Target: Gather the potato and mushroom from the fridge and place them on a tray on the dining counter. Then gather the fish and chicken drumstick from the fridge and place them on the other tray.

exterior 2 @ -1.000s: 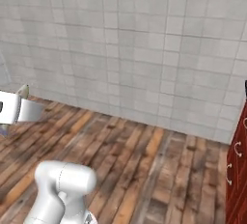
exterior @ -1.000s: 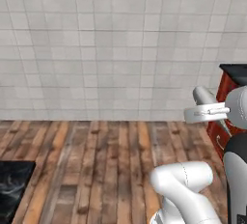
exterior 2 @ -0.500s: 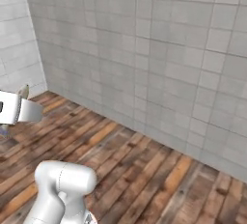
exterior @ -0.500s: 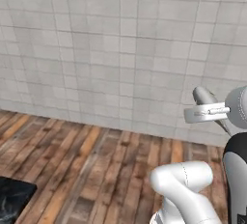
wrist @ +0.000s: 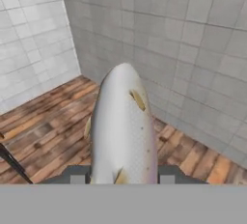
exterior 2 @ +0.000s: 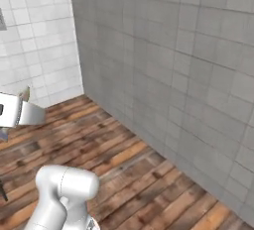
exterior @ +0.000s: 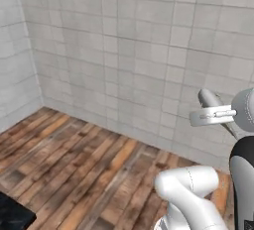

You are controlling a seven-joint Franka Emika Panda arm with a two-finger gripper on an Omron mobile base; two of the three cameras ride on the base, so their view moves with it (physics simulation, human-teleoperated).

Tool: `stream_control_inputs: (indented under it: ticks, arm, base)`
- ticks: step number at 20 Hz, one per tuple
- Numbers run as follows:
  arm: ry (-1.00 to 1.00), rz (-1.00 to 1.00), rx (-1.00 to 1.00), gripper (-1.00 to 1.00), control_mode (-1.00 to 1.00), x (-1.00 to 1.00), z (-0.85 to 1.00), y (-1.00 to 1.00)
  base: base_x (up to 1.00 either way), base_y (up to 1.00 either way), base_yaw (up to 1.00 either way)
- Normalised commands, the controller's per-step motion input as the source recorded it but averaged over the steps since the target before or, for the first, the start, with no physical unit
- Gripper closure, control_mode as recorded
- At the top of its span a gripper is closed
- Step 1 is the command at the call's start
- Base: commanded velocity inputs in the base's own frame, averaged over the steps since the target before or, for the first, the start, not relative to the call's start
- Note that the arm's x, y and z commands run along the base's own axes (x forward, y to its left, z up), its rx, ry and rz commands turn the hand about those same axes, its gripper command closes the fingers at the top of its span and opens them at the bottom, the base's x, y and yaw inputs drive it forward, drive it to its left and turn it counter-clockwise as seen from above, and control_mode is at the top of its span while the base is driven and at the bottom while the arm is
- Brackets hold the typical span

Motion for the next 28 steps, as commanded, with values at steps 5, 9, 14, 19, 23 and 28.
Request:
stream_control_inputs:
  ticks: [5,9,14,19,23,28]
  arm:
    - [0.0,0.0,0.0,1.0,1.0,0.0,0.0,0.0]
    - [0.0,0.0,0.0,1.0,1.0,0.0,0.0,0.0]
    - [0.0,0.0,0.0,1.0,1.0,0.0,0.0,0.0]
    - [0.0,0.0,0.0,1.0,1.0,0.0,0.0,0.0]
    - [0.0,0.0,0.0,1.0,1.0,0.0,0.0,0.0]
    - [0.0,0.0,0.0,1.0,1.0,0.0,0.0,0.0]
  base:
    - [0.77,-0.02,0.48]
    - [0.52,0.0,0.5]
    - [0.47,0.0,0.5]
    - [0.38,-0.23,0.49]
    - [0.4,-0.36,0.45]
    - [0.33,-0.53,0.38]
